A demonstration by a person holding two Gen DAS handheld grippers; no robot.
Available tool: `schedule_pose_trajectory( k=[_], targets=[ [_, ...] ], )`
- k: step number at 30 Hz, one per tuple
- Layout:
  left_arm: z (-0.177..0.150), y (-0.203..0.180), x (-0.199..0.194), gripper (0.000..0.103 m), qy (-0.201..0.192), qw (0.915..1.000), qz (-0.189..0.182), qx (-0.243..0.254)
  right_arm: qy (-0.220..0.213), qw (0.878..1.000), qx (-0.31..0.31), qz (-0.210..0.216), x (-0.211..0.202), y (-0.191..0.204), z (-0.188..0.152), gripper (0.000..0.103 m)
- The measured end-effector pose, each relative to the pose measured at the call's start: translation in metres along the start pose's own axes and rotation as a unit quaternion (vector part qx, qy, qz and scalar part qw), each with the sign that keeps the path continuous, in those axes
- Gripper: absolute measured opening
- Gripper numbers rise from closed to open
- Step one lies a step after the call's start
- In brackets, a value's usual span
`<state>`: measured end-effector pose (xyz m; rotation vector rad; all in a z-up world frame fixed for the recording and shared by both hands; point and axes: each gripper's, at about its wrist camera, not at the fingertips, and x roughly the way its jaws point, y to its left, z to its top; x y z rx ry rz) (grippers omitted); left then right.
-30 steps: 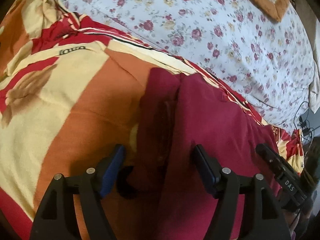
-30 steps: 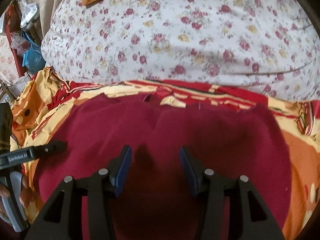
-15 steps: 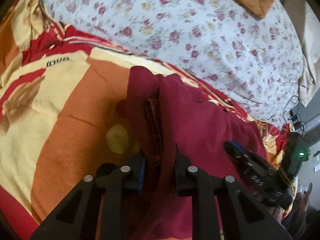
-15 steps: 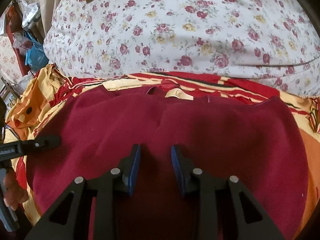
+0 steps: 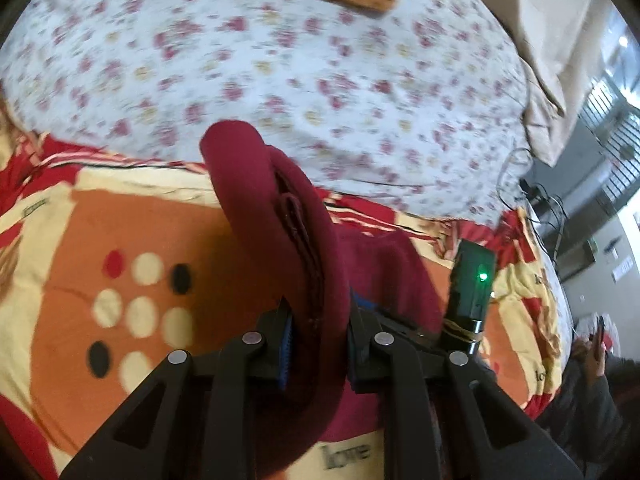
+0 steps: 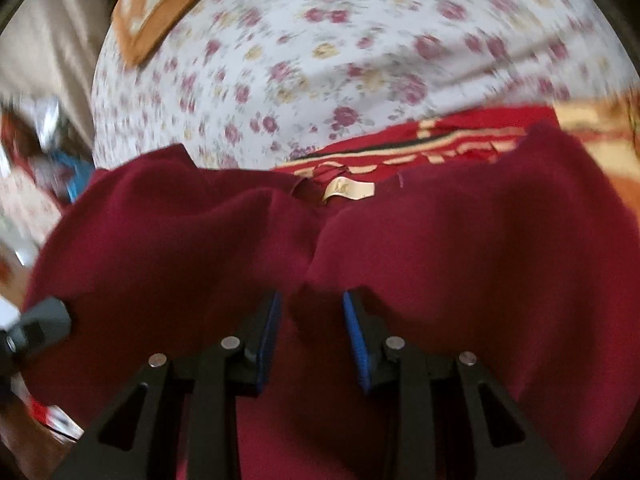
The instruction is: Fold small clothes
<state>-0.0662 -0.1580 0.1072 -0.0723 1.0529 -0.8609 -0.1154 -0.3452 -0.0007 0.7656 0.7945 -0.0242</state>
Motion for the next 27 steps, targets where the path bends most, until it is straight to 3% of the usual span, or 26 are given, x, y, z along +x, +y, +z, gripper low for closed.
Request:
schedule_pose_trajectory(
  k=[4,5,7,11,15,20,25,27],
  targets=[
    [-0.003,-0.035,0.029,0.01,0.032,0.9985,-0.008,0.045,-0.032,0.991,0.101,0.085,-0.016,-0.031,0.0,0.037],
    [-0.005,-0.04,0.033,0.011,0.036,0.998,-0.006,0.053,-0.035,0.987,0.123,0.097,-0.018,-0.037,0.0,0.034],
    [-0.009,-0.047,0.042,0.012,0.058,0.9957,-0.001,0.073,-0.048,0.973,0.174,0.141,-0.023,-0.053,-0.002,0.034],
    [-0.013,-0.04,0.029,0.017,0.047,0.9965,-0.01,0.069,-0.074,0.936,0.255,0.232,-0.028,-0.079,-0.009,0.041],
    [-0.017,-0.034,0.023,0.023,0.072,0.9933,-0.057,0.071,-0.063,0.941,0.239,0.231,-0.025,-0.069,-0.003,0.053],
    [-0.028,-0.028,0.04,0.023,0.1,0.9909,-0.076,0.05,-0.046,0.95,0.221,0.214,-0.024,-0.057,0.006,0.062],
    [-0.037,-0.028,0.031,0.027,0.098,0.9869,-0.119,0.047,-0.052,0.943,0.237,0.228,-0.033,-0.067,0.003,0.065],
    [-0.041,-0.027,0.026,0.028,0.104,0.9838,-0.137,0.051,-0.073,0.935,0.242,0.248,-0.042,-0.071,-0.002,0.075]
  ],
)
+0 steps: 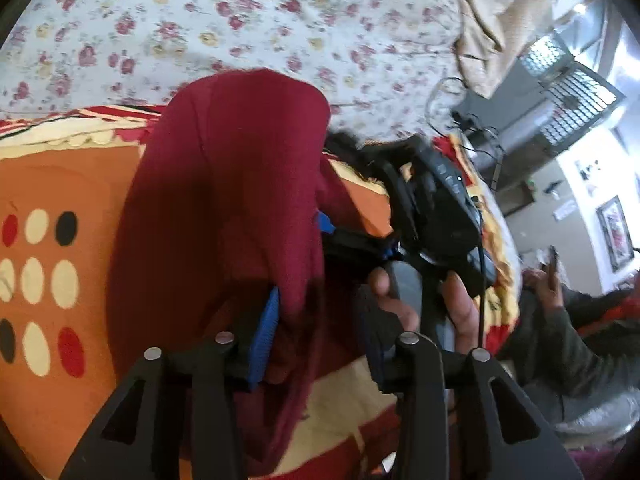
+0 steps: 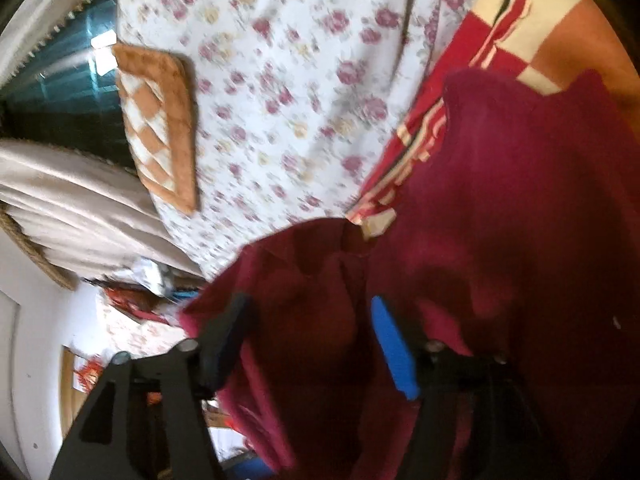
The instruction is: Fold small clothes
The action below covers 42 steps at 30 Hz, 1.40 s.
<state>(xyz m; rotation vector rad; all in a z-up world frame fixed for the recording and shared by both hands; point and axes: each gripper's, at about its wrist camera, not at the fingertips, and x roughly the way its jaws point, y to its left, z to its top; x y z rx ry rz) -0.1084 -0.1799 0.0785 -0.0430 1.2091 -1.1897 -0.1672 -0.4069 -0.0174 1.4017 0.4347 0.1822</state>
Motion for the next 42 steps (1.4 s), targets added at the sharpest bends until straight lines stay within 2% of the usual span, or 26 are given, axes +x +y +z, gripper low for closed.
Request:
schedule_pose_trajectory(
  k=[1,4,9,12,14,15,16,17,18,19,20,21,22,24,31,34,35,38,39,42],
  targets=[
    [-0.001,0.0,-0.004,0.028,-0.004,1.0,-0.002,-0.001,-0.006,1.0,-0.002,0.005,-0.004,0.001,-0.001,0.081],
    [-0.004,0.003,-0.023,0.028,-0.03,0.9995,-0.011,-0.008,-0.006,1.0,-0.018,0.01,-0.01,0.004,-0.006,0.085],
    [-0.013,0.006,-0.064,0.029,-0.079,0.9966,0.021,0.0,0.021,0.996,-0.079,-0.034,-0.009,0.017,-0.019,0.089],
    [-0.016,0.014,-0.074,0.032,-0.099,0.9914,0.085,0.012,0.039,0.99,-0.118,-0.069,-0.002,0.027,-0.028,0.091],
    [-0.021,0.025,-0.064,0.032,-0.085,0.988,0.128,0.014,0.055,0.983,-0.14,-0.104,0.005,0.03,-0.033,0.091],
    [-0.024,0.032,-0.059,0.032,-0.074,0.9881,0.134,0.013,0.061,0.978,-0.157,-0.124,0.01,0.034,-0.036,0.091],
    [-0.029,0.037,-0.05,0.032,-0.057,0.9887,0.138,0.01,0.063,0.974,-0.168,-0.135,0.012,0.036,-0.038,0.089],
    [-0.033,0.041,-0.041,0.032,-0.047,0.9898,0.134,0.006,0.066,0.963,-0.197,-0.171,0.018,0.042,-0.041,0.086],
    [-0.035,0.042,-0.034,0.032,-0.04,0.9908,0.129,0.003,0.066,0.955,-0.215,-0.192,0.02,0.043,-0.044,0.073],
    [-0.037,0.043,-0.025,0.032,-0.031,0.9917,0.124,0.001,0.065,0.94,-0.242,-0.232,0.026,0.045,-0.046,0.052],
    [-0.039,0.042,-0.016,0.032,-0.024,0.9925,0.12,-0.002,0.072,0.923,-0.268,-0.266,0.034,0.047,-0.048,0.045],
    [-0.04,0.039,-0.01,0.032,-0.022,0.9925,0.12,-0.004,0.078,0.917,-0.281,-0.271,0.036,0.048,-0.049,0.034],
    [-0.04,0.036,-0.004,0.032,-0.022,0.9921,0.124,-0.004,0.079,0.913,-0.294,-0.273,0.036,0.051,-0.048,0.028],
    [-0.038,0.026,0.001,0.032,-0.02,0.9926,0.12,0.001,0.07,0.901,-0.323,-0.283,0.031,0.063,-0.044,0.024],
    [-0.018,-0.017,-0.003,0.032,-0.034,0.9958,0.077,0.036,0.039,0.875,-0.373,-0.306,0.004,0.105,-0.018,0.021],
    [-0.016,-0.023,-0.003,0.032,-0.041,0.9957,0.071,0.044,0.036,0.865,-0.372,-0.335,-0.009,0.102,0.001,0.021],
    [-0.015,-0.024,-0.001,0.032,-0.042,0.995,0.077,0.048,0.039,0.863,-0.368,-0.345,-0.009,0.096,0.006,0.021],
    [-0.012,-0.022,0.014,0.032,-0.036,0.9887,0.133,0.059,0.045,0.85,-0.349,-0.392,-0.01,0.067,0.021,0.021],
    [-0.012,-0.019,0.017,0.032,-0.034,0.9874,0.142,0.06,0.046,0.85,-0.336,-0.402,-0.011,0.054,0.026,0.021],
    [-0.011,-0.01,0.026,0.032,-0.029,0.9853,0.157,0.06,0.036,0.874,-0.3,-0.38,-0.025,0.037,0.03,0.023]
  ],
)
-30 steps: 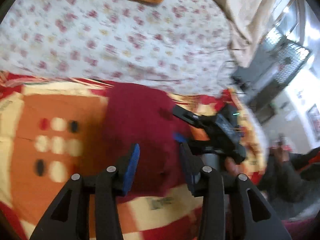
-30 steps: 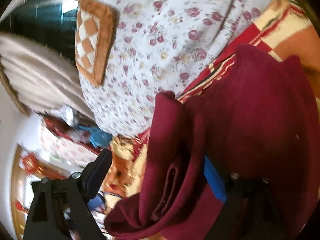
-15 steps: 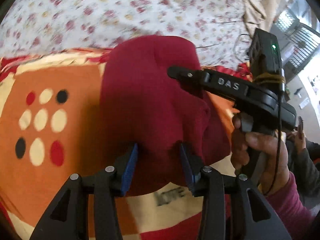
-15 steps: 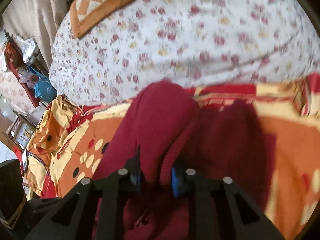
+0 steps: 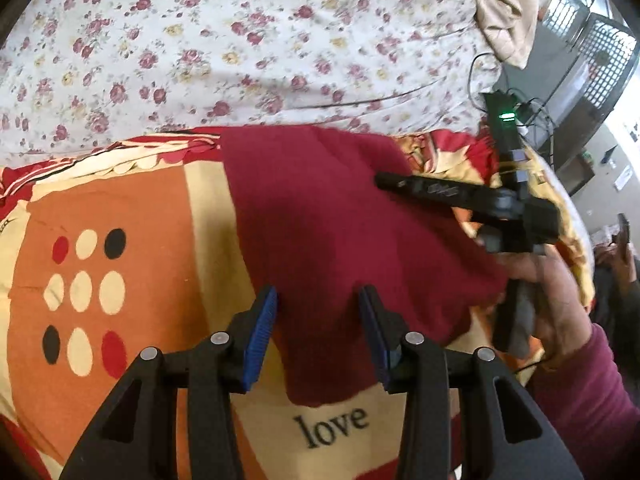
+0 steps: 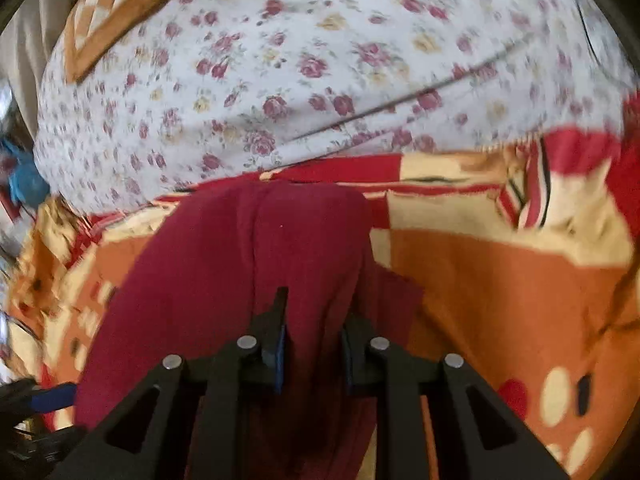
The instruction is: Fold small clothes
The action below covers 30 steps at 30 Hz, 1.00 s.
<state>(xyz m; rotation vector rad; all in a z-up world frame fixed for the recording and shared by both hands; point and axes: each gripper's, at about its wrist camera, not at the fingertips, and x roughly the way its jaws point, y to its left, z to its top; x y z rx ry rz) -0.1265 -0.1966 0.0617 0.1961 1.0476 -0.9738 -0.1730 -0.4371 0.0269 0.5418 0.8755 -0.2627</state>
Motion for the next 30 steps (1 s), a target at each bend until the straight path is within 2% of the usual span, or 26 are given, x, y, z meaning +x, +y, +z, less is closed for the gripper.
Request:
schedule_pose_trajectory(
  k=[4,7,9,11,12,13,16,19,24,26,28,30],
  targets=[
    [-0.001,0.006,0.003,0.032,-0.002,1.0,0.009,-0.003,-0.014,1.0,0.014,-0.003,-0.026,0.0,-0.005,0.051],
    [-0.001,0.007,0.004,0.032,-0.006,0.9999,0.011,-0.006,-0.022,1.0,0.007,0.018,-0.046,0.01,-0.015,0.062],
    [0.0,0.007,0.005,0.032,-0.007,0.9999,0.012,-0.006,-0.012,1.0,-0.001,0.026,-0.051,0.016,-0.025,0.064],
    [-0.001,0.007,0.005,0.032,-0.007,0.9998,0.014,-0.008,0.004,1.0,-0.015,0.027,-0.047,0.023,-0.037,0.06],
    [-0.001,0.007,0.005,0.032,-0.005,0.9998,0.013,-0.011,0.001,0.999,-0.031,0.015,-0.048,0.026,-0.044,0.034],
    [-0.002,0.007,0.004,0.032,-0.004,0.9998,0.011,-0.013,-0.003,0.999,-0.04,0.005,-0.05,0.028,-0.047,0.025],
    [-0.002,0.007,-0.003,0.032,-0.015,0.9997,0.011,-0.014,-0.01,0.999,-0.046,0.008,-0.064,0.025,-0.059,0.021],
    [0.003,0.01,0.0,0.033,-0.019,0.9994,0.01,-0.028,-0.006,0.999,-0.048,-0.011,-0.061,0.016,-0.068,0.021],
    [0.012,0.016,0.01,0.037,-0.025,0.9984,0.005,-0.051,-0.003,1.0,-0.02,0.016,-0.071,0.008,-0.067,0.021],
    [0.016,0.019,0.015,0.037,-0.026,0.9978,0.002,-0.06,-0.009,0.999,0.007,0.031,-0.075,0.003,-0.061,0.03],
    [0.02,0.02,0.021,0.037,-0.022,0.9976,-0.002,-0.065,-0.022,0.998,0.044,0.025,-0.076,-0.006,-0.053,0.064],
    [0.022,0.019,0.026,0.037,-0.02,0.9975,-0.004,-0.068,-0.031,0.997,0.069,0.026,-0.07,-0.014,-0.043,0.067]
  ],
)
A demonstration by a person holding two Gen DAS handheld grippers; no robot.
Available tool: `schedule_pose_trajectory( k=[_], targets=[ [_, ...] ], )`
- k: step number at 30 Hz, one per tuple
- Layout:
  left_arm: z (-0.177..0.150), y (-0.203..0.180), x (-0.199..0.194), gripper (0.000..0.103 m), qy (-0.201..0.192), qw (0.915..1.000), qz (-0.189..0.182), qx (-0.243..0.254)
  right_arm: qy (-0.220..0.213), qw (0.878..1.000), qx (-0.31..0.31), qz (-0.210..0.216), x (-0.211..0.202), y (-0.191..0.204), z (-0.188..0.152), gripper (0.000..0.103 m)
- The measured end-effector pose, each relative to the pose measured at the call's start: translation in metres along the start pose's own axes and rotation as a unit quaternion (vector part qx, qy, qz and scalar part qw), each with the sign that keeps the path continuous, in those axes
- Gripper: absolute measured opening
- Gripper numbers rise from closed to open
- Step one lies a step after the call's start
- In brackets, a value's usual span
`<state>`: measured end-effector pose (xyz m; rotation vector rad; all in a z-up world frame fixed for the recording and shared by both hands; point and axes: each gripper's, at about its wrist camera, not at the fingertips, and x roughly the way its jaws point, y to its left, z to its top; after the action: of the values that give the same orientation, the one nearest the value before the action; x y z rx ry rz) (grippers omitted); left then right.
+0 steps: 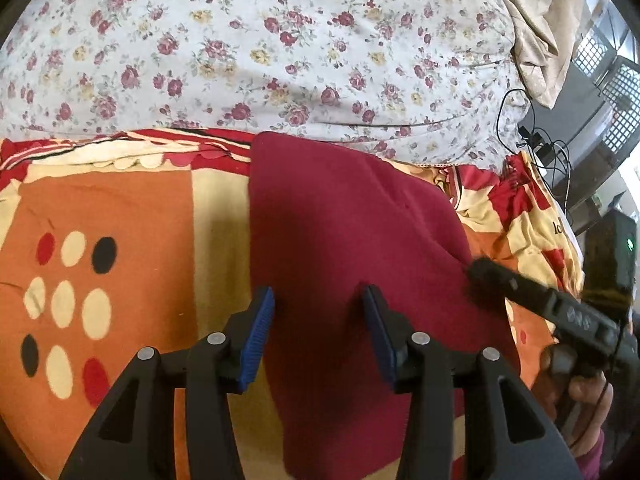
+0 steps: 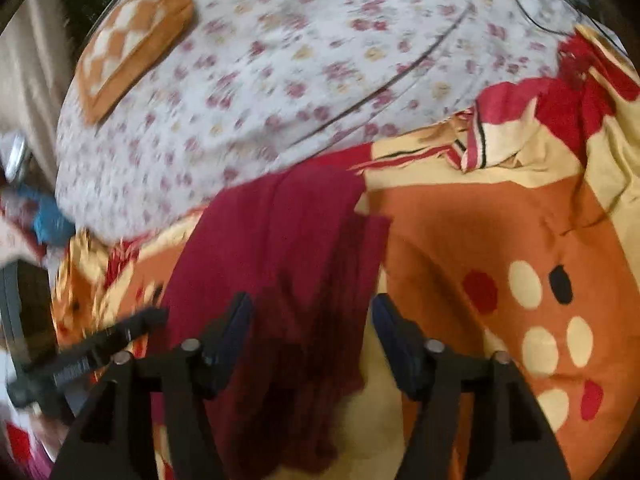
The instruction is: Fold small clothes
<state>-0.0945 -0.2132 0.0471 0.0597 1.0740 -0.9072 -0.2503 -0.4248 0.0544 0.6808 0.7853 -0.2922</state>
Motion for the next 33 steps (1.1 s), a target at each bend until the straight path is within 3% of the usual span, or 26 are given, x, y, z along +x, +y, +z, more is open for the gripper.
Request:
schedule_pose_trajectory(
  k=[3,6,10,17,18,20,21,22,27,33],
  targets=[
    [0.0,-0.005,0.003,0.039,-0.003,0.9999,0.009,0.007,0.013,1.0,0.017,-0.008,0.026,-0.008,0.016,0.066],
    [-0.001,-0.007,0.006,0.04,-0.004,0.9998,0.012,0.013,0.015,1.0,-0.021,-0.012,0.045,-0.005,0.027,0.02],
    [-0.004,-0.013,0.008,0.043,-0.007,0.9992,0.022,0.032,-0.003,0.997,-0.059,-0.059,0.047,-0.001,0.03,0.017],
    [-0.005,-0.012,0.011,0.048,-0.006,0.999,0.024,0.037,-0.005,0.998,-0.034,-0.046,0.04,-0.014,0.023,0.017],
    [-0.004,-0.008,0.011,0.048,-0.003,0.9994,0.019,0.029,-0.007,0.999,-0.025,-0.04,0.034,-0.013,0.023,0.02],
    [0.0,0.001,0.011,0.051,0.006,0.9999,-0.003,0.009,-0.01,0.999,-0.011,-0.036,0.025,-0.014,0.022,0.044],
    [0.002,0.004,0.011,0.053,0.009,0.9999,-0.014,-0.002,-0.008,1.0,-0.003,-0.027,0.021,-0.015,0.02,0.071],
    [0.005,0.009,0.013,0.057,0.013,0.9993,-0.03,-0.018,-0.007,1.0,0.002,-0.015,0.019,-0.016,0.018,0.086],
    [0.009,0.012,0.029,0.07,0.028,0.9984,-0.046,-0.02,0.031,0.999,0.01,0.007,0.035,-0.025,0.009,0.087],
    [0.01,0.016,0.052,0.081,0.052,0.9962,-0.064,-0.028,0.044,0.997,0.034,0.057,0.058,-0.036,0.005,0.093]
  ],
)
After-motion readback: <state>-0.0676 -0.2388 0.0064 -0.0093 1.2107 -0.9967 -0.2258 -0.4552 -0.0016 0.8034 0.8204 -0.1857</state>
